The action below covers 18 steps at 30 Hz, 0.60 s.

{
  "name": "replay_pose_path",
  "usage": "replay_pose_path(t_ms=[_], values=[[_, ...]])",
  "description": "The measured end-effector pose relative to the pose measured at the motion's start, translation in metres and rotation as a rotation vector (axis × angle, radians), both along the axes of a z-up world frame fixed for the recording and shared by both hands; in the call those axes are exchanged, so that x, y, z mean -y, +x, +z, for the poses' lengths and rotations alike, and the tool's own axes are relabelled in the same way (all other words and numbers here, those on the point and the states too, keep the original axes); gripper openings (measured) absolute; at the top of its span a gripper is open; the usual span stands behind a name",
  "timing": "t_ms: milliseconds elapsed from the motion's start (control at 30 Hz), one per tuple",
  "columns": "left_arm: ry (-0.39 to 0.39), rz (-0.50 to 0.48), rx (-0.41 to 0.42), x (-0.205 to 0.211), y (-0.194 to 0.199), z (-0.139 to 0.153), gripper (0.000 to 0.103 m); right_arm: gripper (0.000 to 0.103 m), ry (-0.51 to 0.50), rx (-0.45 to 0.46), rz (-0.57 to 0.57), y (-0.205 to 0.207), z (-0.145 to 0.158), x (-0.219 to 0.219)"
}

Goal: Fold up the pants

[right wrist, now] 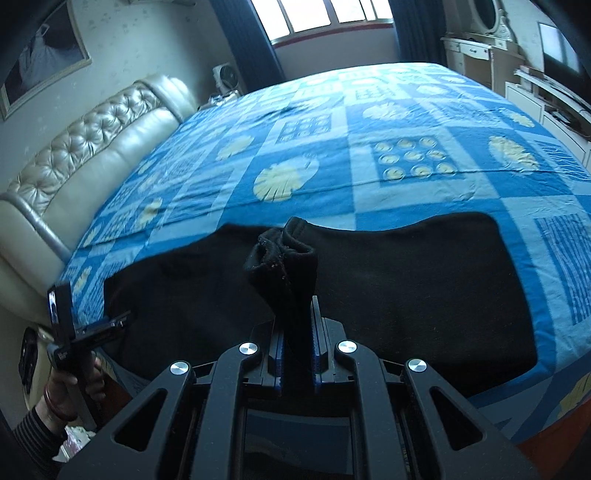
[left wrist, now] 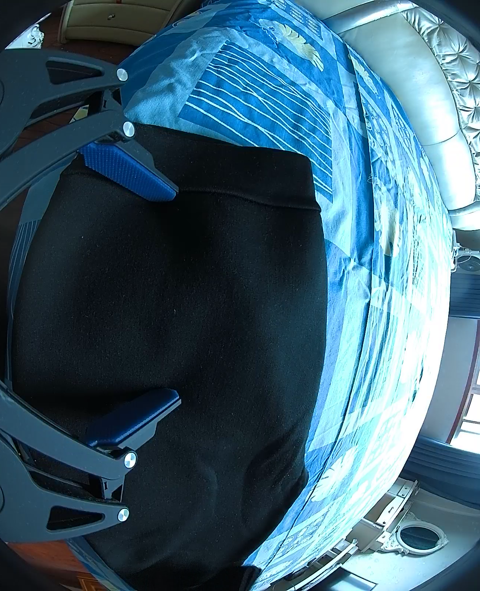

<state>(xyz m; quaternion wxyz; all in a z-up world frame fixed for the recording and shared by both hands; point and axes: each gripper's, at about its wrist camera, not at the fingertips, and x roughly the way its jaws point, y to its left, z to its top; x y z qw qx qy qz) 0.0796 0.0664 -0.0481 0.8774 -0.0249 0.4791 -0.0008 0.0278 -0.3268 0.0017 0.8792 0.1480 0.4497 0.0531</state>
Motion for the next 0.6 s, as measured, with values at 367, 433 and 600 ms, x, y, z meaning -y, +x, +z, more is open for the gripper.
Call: replay_pose_path(t_ms=[367, 433, 600], values=[[0.004, 0.003, 0.002, 0.0, 0.0, 0.0, 0.101, 0.011, -0.057, -0.029, 0.107, 0.001, -0.016, -0.047], [0.005, 0.003, 0.003, 0.0, 0.0, 0.0, 0.101, 0.011, -0.06, -0.033, 0.118, 0.002, -0.018, -0.051], [0.005, 0.003, 0.003, 0.0, 0.0, 0.0, 0.101, 0.011, -0.07, -0.041, 0.139, 0.003, -0.022, -0.06]])
